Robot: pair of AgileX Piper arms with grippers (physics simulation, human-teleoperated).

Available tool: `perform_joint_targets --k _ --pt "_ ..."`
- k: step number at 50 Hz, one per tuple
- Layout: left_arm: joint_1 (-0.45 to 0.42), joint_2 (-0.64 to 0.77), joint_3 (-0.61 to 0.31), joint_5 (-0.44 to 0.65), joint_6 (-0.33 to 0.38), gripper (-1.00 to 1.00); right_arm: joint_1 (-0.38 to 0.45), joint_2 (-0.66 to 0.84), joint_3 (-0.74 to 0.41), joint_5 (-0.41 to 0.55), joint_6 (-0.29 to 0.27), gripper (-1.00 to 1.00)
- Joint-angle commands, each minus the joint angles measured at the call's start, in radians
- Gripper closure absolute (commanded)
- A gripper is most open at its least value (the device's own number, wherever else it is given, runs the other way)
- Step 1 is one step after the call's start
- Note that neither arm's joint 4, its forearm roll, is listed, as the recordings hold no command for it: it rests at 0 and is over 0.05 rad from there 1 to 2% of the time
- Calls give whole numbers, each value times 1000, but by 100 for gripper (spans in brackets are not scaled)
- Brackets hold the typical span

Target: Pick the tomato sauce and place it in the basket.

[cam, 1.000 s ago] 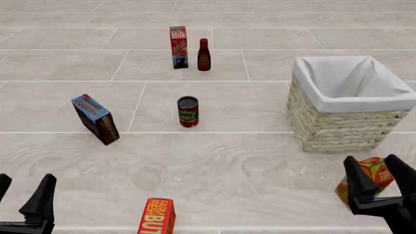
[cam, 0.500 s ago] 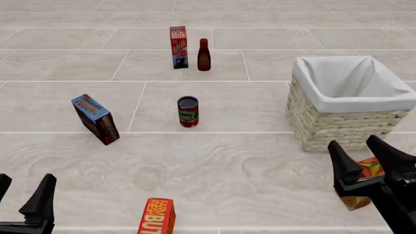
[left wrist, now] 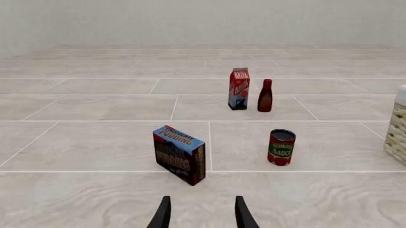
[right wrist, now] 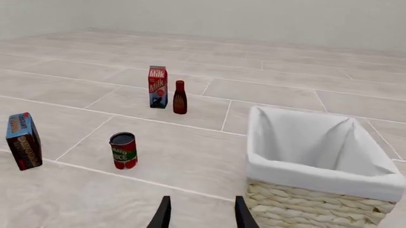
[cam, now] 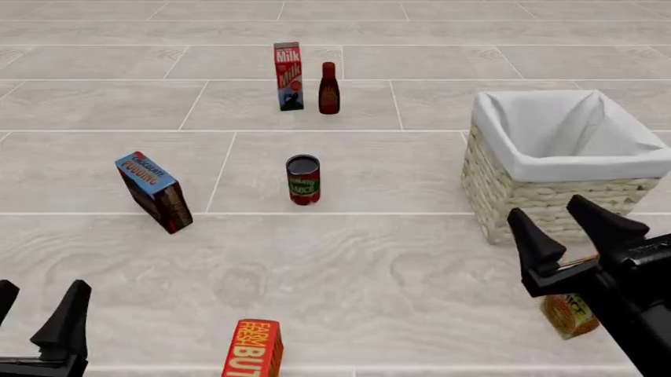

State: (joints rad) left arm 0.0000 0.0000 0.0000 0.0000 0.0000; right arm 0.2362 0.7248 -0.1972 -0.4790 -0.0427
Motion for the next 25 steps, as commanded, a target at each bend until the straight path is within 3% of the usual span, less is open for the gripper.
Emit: perform_joint_targets --k 1,25 --pt "0 0 0 0 0 -100 50 75 -47 -9 18 -100" --pt "0 0 0 0 0 -100 148 270 -196 -21 42 -100"
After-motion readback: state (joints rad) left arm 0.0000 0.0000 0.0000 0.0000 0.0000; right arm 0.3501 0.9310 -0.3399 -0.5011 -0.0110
